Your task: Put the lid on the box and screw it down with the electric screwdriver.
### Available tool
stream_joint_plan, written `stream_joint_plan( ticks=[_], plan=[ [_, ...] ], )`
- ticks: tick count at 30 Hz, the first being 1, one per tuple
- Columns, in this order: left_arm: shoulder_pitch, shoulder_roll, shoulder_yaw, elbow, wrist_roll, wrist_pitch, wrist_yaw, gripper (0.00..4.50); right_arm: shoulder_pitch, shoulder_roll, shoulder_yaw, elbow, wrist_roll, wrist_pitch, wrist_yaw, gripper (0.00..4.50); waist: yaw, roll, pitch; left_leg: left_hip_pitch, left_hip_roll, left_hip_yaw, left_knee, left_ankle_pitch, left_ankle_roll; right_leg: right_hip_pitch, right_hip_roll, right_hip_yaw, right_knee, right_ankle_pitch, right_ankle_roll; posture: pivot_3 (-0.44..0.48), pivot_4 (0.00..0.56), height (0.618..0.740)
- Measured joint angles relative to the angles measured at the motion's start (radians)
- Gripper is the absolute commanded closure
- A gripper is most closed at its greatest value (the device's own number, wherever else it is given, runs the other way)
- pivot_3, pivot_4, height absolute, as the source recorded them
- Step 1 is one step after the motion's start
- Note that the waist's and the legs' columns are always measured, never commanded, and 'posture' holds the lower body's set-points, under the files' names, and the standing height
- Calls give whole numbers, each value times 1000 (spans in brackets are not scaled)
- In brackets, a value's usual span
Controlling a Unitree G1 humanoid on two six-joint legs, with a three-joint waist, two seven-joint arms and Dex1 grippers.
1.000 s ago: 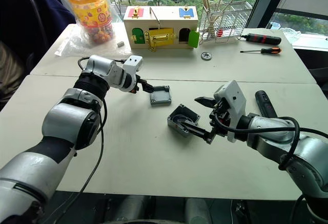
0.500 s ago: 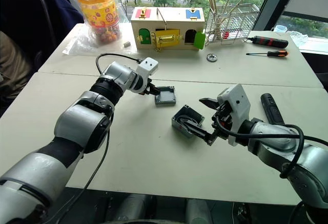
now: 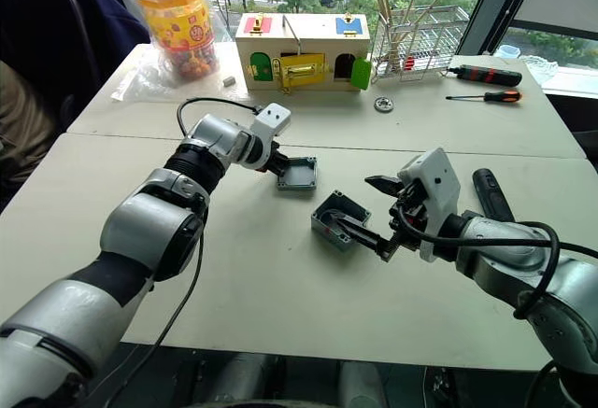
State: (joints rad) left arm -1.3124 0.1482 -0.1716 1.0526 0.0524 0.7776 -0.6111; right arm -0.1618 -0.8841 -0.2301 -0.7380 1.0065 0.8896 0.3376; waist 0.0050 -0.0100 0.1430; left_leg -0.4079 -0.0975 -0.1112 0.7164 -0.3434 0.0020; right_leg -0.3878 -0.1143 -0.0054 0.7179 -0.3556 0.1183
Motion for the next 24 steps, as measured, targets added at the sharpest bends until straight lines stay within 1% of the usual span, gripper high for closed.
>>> stream_joint_plan(
  ticks=[3, 5, 8, 11, 16, 22, 24],
  plan=[
    [46, 37, 20, -113, -14, -59, -5, 4394, -43, 38, -31, 54, 42, -1, -10, 0, 0, 0, 0, -1, 0, 0, 0, 0, 0, -1, 0, 0, 0, 0, 0, 0, 150, 740],
    [78, 64, 36, -216, -23, -116, -10, 4394, -96, 75, -31, 126, 58, 10, -38, 0, -3, -1, 0, -1, 0, 0, -1, 0, 0, -1, -1, 0, 0, 0, 0, 0, 150, 740],
    [125, 96, 40, -373, -41, -170, -38, 4394, -185, 134, -10, 258, 62, 46, -74, 0, -11, 0, 0, -1, 0, -1, -1, 0, 0, -2, -3, 0, 0, 0, 0, 0, 150, 740],
    [174, 109, 32, -490, -45, -202, -71, 4394, -263, 178, 31, 369, 66, 85, -75, 0, -22, 0, 1, -1, 0, -1, -2, 0, 0, -2, -3, 0, 0, 0, 0, 0, 150, 740],
    [222, 128, -8, -584, -44, -214, -117, 4394, -398, 232, 68, 545, 36, 129, -54, 0, -25, 0, 1, -1, 0, -1, -2, 0, 0, -2, -3, 0, 0, 0, 0, 0, 150, 740],
    [254, 141, -9, -688, -58, -182, -143, 4394, -497, 263, 68, 683, 19, 157, 20, 0, -24, 0, 1, -2, 0, -2, -2, 0, 0, -2, -3, 0, 0, 0, 0, 0, 150, 740],
    [258, 142, -11, -720, -64, -171, -151, 4394, -512, 279, 65, 703, 19, 168, 29, 0, -25, 0, 1, -2, 0, -2, -2, 0, 0, -2, -3, 0, 0, 0, 0, 0, 150, 740]
  ],
)
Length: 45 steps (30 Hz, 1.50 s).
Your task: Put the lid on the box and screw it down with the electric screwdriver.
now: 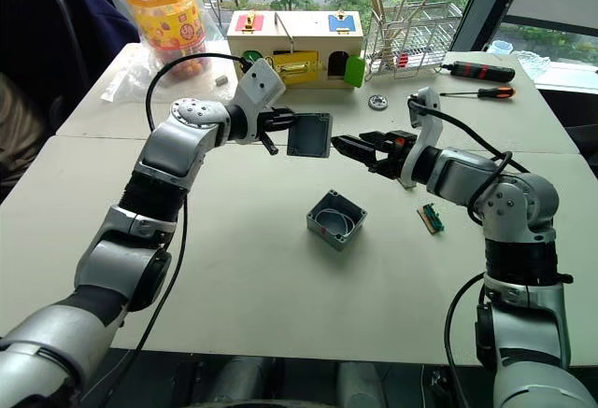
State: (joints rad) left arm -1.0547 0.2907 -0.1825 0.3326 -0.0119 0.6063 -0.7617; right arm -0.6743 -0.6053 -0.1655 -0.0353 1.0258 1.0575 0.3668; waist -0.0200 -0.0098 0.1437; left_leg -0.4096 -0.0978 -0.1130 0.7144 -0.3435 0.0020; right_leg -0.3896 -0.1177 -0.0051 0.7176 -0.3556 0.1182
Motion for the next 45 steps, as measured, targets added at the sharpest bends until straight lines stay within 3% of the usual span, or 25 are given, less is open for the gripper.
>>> stream_joint_plan(
  ticks=[8, 9, 14, 19, 24, 25, 32, 34, 39, 41, 45],
  plan=[
    [9, 2, -3, -75, -21, 33, -6, 4394, -16, 41, -11, 30, 1, 46, 17, 0, 0, 0, 0, 0, 0, 0, 0, 0, 0, 0, 0, 0, 0, 0, 0, 0, 150, 740],
    [10, 2, -4, -79, -22, 37, -7, 4394, -16, 44, -15, 31, 1, 49, 17, 207, 0, 0, 0, 0, 0, 0, 0, 0, 0, 0, 0, 0, 0, 0, 0, 0, 150, 740],
    [11, 3, -11, -83, -23, 38, -18, 4394, -16, 67, -49, 32, 1, 50, 15, 1853, 0, 0, 0, 0, 0, 0, 0, 0, 0, 0, 0, 0, 0, 0, 0, 0, 150, 740],
    [18, 1, -20, -99, -29, 38, -21, 4394, -15, 89, -64, 31, 10, 57, 7, 4333, -1, 0, 0, 0, 0, 0, 0, 0, 0, 0, 0, 0, 0, 0, 0, 0, 150, 740],
    [20, 1, -15, -102, -39, 42, -15, 4394, -15, 110, -85, 31, 13, 71, -5, 4405, 0, 0, 0, 0, 0, 0, 0, 0, 0, 0, 0, 0, 0, 0, 0, 0, 150, 740],
    [21, 0, -5, -102, -49, 47, -15, 3400, -14, 112, -87, 31, 14, 71, -6, 4405, -1, 0, 0, 0, 0, 0, 0, 0, 0, 0, 0, 0, 0, 0, 0, 0, 150, 740],
    [21, -5, 85, -139, -190, 153, -44, 32, -1, 118, -93, 7, 15, 72, -9, 4405, -2, 0, 0, 0, 0, 0, 0, 0, 0, 0, 0, 0, 0, 0, 0, 0, 150, 740],
    [20, -2, 133, -163, -242, 197, -39, 32, 0, 119, -98, -9, 15, 66, -11, 4405, -3, 1, 0, 0, 0, 0, 0, 0, 0, 0, 0, 0, 0, 0, 0, 0, 150, 740],
    [-12, 2, 397, -177, -438, 350, 43, 32, 37, 115, -94, -119, -119, -132, -3, 4405, -8, 1, 0, 0, 0, -1, 1, 0, 0, -1, 0, 0, 0, 0, 0, 0, 150, 740],
    [-10, 6, 473, -184, -498, 373, 74, 32, 92, 95, -56, -209, -288, -340, 17, 4405, -8, 1, 0, 0, 0, -2, 1, 0, 0, -1, 0, 0, 0, 0, 0, 0, 150, 740],
    [30, 19, 506, -186, -553, 415, 99, 32, 220, -14, 75, -295, -669, -782, 103, 4405, -11, 1, 0, 0, -2, -2, 1, 0, 0, -1, 1, 0, 1, 0, 0, 0, 150, 740]
  ],
)
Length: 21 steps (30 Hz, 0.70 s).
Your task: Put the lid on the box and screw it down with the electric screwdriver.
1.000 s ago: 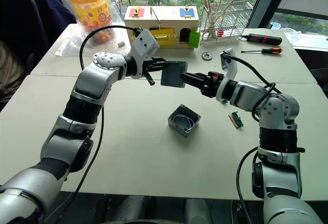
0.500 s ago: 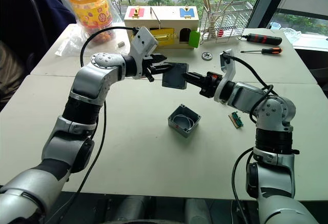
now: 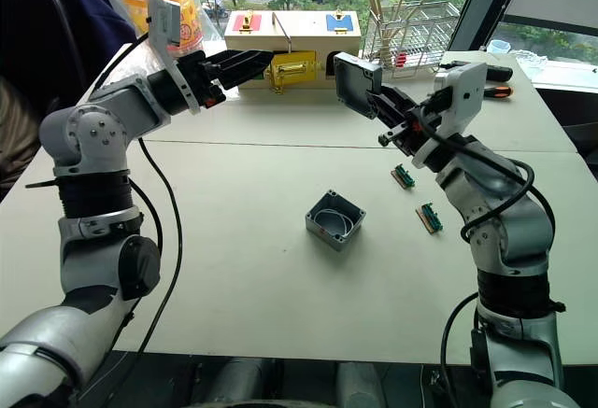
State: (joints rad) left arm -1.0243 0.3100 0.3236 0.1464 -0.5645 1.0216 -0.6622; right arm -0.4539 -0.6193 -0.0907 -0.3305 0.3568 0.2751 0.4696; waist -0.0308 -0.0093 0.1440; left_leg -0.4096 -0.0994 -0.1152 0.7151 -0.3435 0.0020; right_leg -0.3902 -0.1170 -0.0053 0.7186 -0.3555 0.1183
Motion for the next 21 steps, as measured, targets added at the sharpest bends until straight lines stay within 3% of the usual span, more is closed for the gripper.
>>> stream_joint_plan(
  ticks=[1, 10, 16, 21],
  plan=[
    [12, -4, -3, 0, -12, 3, 0, 32, 24, -7, 19, -5, -65, -82, 4, 4405, -1, 0, 0, 0, 0, 0, 0, 0, 0, 0, 0, 0, 0, 0, 0, 0, 150, 740],
    [90, -16, -133, 0, -35, -25, -48, 4380, 250, -132, 75, 133, -575, -883, -34, 4405, -9, 0, 0, 1, 0, -1, 0, 0, 0, 0, 1, -1, 0, 0, 0, 0, 150, 740],
    [131, 47, -298, 22, -18, -75, -213, 4449, 252, -157, 94, 356, -817, -1305, -145, 4405, -17, 0, 0, 1, 0, 0, -1, 0, 0, -1, 3, -1, -1, 0, 0, 0, 150, 740],
    [134, 71, -393, 35, 10, -145, -318, 4449, 172, -156, 107, 501, -968, -1448, -239, 4405, -15, 0, 0, 2, 0, -1, 0, 0, 0, -1, 3, -1, -2, 0, 0, 0, 150, 740]
  ],
)
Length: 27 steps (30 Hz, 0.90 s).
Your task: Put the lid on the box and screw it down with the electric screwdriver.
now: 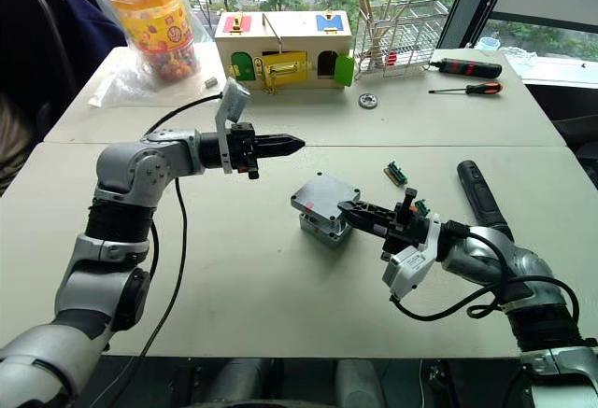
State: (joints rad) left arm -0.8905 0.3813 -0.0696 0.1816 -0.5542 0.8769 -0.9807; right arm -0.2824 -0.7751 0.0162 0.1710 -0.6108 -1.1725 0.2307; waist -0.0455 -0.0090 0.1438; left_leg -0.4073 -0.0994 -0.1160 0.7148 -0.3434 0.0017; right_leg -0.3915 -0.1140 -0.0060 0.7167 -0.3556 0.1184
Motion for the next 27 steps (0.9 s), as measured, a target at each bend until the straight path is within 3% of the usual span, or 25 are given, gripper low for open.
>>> stream_joint_plan(
  ticks=[10, 27],
  plan=[
    [37, -10, -124, 22, 95, -124, -67, 4449, -46, 2, 27, 173, -246, -35, -224, 4405, -1, 0, 0, 0, 0, 0, 0, 0, 0, -1, 0, 0, 0, 0, 0, 0, 150, 740],
    [52, -46, -208, 82, 186, -210, -128, 4449, -72, -33, 153, 177, -408, 29, -490, 4405, 0, 1, -1, 0, 0, 0, 0, 0, 0, 0, 0, 0, 0, 0, 0, 0, 150, 740]
  ],
)
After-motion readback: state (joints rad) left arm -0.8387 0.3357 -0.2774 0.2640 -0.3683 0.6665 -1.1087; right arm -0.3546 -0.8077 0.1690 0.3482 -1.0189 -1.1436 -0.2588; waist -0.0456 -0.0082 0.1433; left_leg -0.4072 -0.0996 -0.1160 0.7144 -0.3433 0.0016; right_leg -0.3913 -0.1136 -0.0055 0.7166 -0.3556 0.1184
